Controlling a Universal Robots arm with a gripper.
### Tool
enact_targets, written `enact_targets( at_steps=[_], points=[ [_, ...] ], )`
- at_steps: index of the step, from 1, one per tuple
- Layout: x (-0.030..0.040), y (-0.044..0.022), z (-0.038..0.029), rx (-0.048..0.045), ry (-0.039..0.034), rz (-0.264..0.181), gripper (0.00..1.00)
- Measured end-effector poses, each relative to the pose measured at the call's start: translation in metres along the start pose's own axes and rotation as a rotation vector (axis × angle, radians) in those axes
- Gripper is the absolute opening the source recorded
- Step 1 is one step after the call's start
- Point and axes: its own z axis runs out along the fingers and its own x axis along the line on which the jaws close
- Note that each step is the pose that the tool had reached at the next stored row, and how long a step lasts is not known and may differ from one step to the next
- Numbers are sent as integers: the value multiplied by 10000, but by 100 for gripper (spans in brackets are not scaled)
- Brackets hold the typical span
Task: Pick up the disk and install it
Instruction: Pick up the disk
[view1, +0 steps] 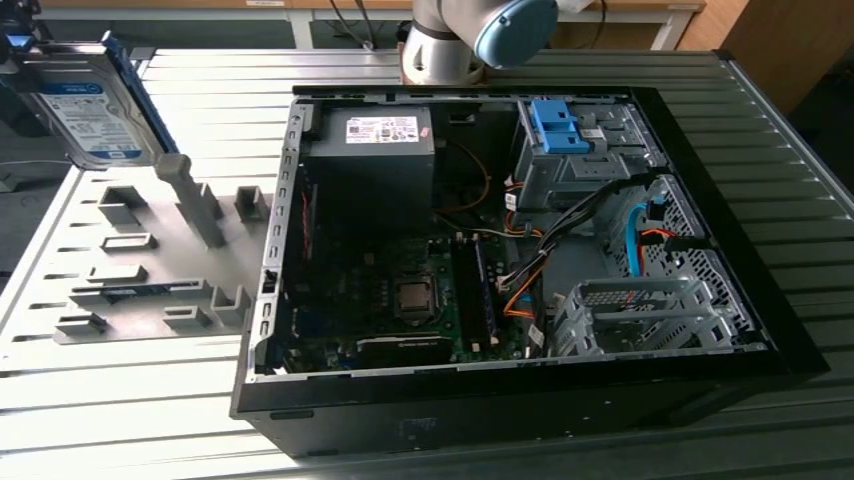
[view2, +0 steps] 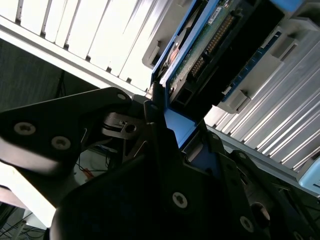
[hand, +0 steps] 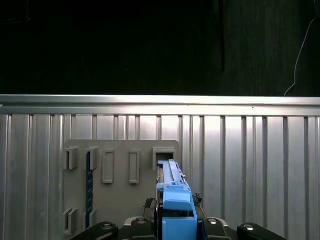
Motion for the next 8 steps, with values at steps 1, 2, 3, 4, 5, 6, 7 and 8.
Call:
enact_targets(
  at_steps=[1, 2, 3, 4, 5, 6, 7, 8],
  points=[
    [-1, 1, -71, 0, 0, 0, 37],
    [-1, 1, -72, -1, 0, 1, 37],
    [-1, 1, -73, -1, 0, 0, 37],
    [-1, 1, -76, -2, 1, 0, 37],
    [-1, 1, -77, -1, 0, 0, 37],
    [-1, 1, -79, -1, 0, 0, 37],
    [-2, 1, -80, 0, -1, 0, 37],
    [-2, 1, -81, 0, -1, 0, 37]
  ],
)
